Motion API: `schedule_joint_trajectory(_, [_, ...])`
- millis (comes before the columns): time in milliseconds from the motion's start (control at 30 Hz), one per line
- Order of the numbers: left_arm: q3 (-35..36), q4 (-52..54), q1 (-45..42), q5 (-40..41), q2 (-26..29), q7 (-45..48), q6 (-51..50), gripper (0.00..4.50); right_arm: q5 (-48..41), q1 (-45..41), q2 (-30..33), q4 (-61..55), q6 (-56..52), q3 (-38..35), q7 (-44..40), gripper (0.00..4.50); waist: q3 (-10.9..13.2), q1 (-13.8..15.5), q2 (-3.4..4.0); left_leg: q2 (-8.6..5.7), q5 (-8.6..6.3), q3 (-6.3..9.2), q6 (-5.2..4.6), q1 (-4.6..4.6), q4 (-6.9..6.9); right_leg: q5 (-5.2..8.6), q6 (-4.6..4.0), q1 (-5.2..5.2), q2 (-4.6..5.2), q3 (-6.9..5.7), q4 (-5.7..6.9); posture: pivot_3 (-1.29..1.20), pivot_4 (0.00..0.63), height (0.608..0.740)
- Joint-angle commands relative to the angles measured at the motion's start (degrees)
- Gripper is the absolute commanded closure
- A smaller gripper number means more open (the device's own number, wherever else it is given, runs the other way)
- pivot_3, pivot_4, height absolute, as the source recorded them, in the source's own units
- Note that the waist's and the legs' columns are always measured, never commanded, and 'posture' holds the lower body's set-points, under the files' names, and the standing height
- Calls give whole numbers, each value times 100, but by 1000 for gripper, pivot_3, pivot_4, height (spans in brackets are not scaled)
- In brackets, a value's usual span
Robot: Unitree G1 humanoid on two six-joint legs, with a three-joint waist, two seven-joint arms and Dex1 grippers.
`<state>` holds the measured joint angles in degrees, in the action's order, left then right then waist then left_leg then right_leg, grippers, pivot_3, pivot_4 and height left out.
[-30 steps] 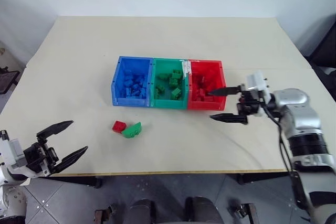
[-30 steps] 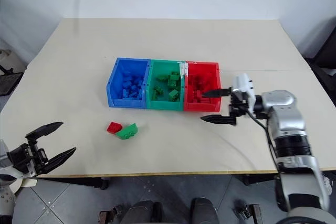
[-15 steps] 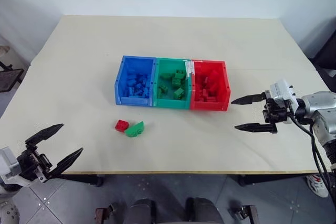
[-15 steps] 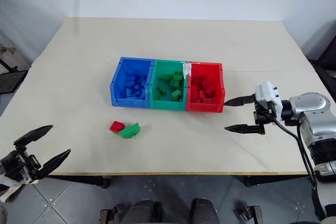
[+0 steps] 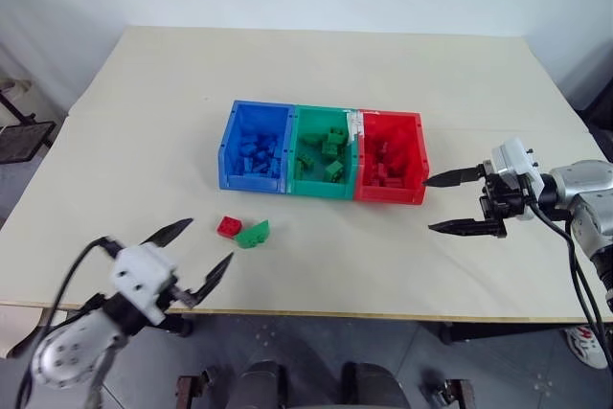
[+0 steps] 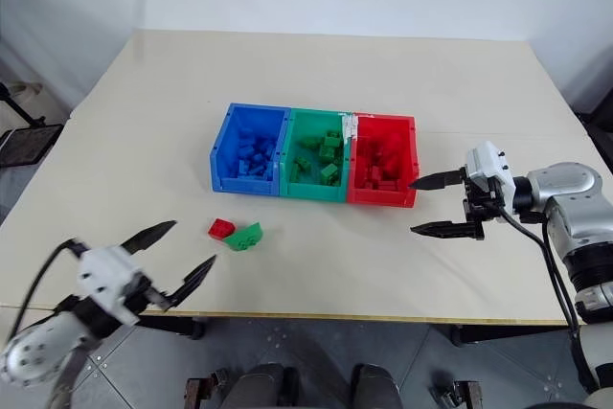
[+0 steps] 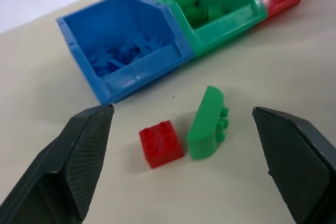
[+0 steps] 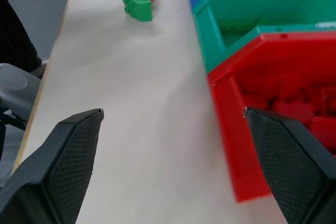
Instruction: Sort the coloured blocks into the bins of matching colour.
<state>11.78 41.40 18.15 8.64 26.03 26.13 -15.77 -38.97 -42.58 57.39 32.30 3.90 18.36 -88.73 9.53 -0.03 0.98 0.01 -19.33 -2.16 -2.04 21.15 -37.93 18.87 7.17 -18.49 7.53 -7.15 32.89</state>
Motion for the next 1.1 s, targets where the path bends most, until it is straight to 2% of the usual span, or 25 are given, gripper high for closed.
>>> schedule_joint_trajectory(33, [-765, 478, -540, -669, -30, -564, -1003, 0, -25, -146, -6, 56, 52, 60, -377, 27, 0, 18, 0, 0, 0, 1, 0, 0, -1, 0, 0, 1, -1, -1, 0, 0, 150, 740])
schedule_joint_trajectory(133, [-1070, 321, -1076, -714, -181, -723, -1415, 0, -30, -164, -21, 31, 38, 97, -377, 27, 0, 60, -1, -4, 4, 2, -7, 2, -7, 0, 0, 6, -1, -4, 1, 0, 150, 740])
schedule_joint_trajectory(367, [-1848, -391, -1998, -610, -286, -452, -1909, 0, -89, 141, 177, -336, -110, -137, -377, 27, 0, 139, -2, -5, 5, 0, -7, 3, -10, 0, 1, 5, -2, -21, 6, 0, 150, 740])
schedule_joint_trajectory(500, [-1902, -419, -2213, -708, -283, -618, -2575, 0, -403, 541, 509, -741, -222, -279, -377, 27, 0, 173, -3, -10, 6, 5, -9, 7, -11, -1, 2, 6, 2, -22, 5, 0, 150, 740])
schedule_joint_trajectory(667, [-1944, -446, -2293, -727, -213, -634, -2926, 0, -817, 928, 749, -1165, -416, -505, -377, 27, 0, 155, -4, -9, 6, 5, -10, 7, -11, -1, 3, 9, 1, -25, 2, 0, 150, 740])
schedule_joint_trajectory(1000, [-2278, -765, -2537, -646, 108, -292, -3364, 0, -547, 1227, 672, -1304, -536, -940, -377, 27, 0, 159, -3, -6, 7, 1, -8, 6, -12, -1, 3, 8, 0, -25, 1, 0, 150, 740])
schedule_joint_trajectory(1100, [-2281, -751, -2542, -657, 107, -338, -3529, 905, -453, 1248, 642, -1315, -573, -1040, -377, 0, 0, 156, -3, -6, 7, 2, -8, 5, -13, -1, 3, 10, 0, -24, 1, 0, 150, 740])
